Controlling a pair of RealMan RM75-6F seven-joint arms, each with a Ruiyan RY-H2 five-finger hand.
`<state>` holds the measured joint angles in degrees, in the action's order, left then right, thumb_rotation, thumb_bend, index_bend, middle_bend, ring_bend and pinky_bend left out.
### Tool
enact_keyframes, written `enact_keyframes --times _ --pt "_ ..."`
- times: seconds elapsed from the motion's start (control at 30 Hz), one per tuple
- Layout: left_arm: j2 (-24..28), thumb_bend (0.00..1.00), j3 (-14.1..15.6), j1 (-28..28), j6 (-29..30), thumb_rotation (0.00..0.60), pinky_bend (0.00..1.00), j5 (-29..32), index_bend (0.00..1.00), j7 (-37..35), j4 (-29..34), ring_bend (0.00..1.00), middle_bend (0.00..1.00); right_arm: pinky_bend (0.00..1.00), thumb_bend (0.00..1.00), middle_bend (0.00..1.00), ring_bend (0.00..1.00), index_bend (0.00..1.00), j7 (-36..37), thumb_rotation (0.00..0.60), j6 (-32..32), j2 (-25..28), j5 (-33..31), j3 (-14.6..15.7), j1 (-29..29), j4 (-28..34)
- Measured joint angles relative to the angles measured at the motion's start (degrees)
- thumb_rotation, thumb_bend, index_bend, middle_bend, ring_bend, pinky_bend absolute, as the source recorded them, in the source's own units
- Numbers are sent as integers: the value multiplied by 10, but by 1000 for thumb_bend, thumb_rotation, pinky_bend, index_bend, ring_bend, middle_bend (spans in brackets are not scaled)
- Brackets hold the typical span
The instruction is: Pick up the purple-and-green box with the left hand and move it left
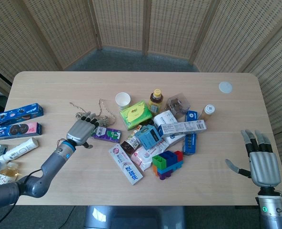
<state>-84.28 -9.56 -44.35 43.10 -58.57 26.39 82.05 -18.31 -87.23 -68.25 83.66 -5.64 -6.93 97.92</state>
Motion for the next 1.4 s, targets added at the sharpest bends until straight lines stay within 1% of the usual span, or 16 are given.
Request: enact_keyframes --times 0.23,0.43,0.67,0.83,0.97,1.07,1.17,1.27,1.33,1.4 --pt "-67 135 2 -34 -13 600 0 18 160 5 -75 95 192 0 193 115 0 0 -3 0 -2 3 -5 0 6 4" --pt "-103 134 6 -49 -17 600 0 24 181 -7 -117 145 243 0 193 116 0 0 0 0 -7 8 -8 -1 12 6" --pt "-131 135 19 -52 4 600 0 3 252 -8 -148 176 288 0 193 116 0 0 6 0 -9 7 -7 -2 14 5" --pt "-148 136 28 -48 29 600 0 -20 323 -5 -164 255 376 0 192 115 0 0 10 0 -14 8 -4 -4 17 9" --pt "-163 134 41 -40 48 600 5 -45 361 -5 -184 295 426 0 192 115 0 0 13 0 -18 11 -2 -4 19 12" --pt "-169 135 46 -34 57 600 81 -58 409 -9 -194 338 467 0 193 116 0 0 13 0 -18 11 -1 -4 20 14" --pt "-174 135 52 -29 63 600 178 -68 442 -9 -205 366 494 0 192 116 0 0 14 0 -19 12 0 -5 20 16" --pt "-176 143 51 -25 71 600 296 -75 472 -13 -208 410 525 0 192 116 0 0 14 0 -19 11 1 -7 19 18" --pt "-177 180 50 -23 81 600 373 -82 515 -19 -210 460 568 0 192 116 0 0 13 0 -18 11 1 -8 19 19" --pt "-178 215 48 -20 95 600 429 -96 563 -32 -213 506 613 0 192 116 0 0 13 0 -18 11 2 -8 18 20"
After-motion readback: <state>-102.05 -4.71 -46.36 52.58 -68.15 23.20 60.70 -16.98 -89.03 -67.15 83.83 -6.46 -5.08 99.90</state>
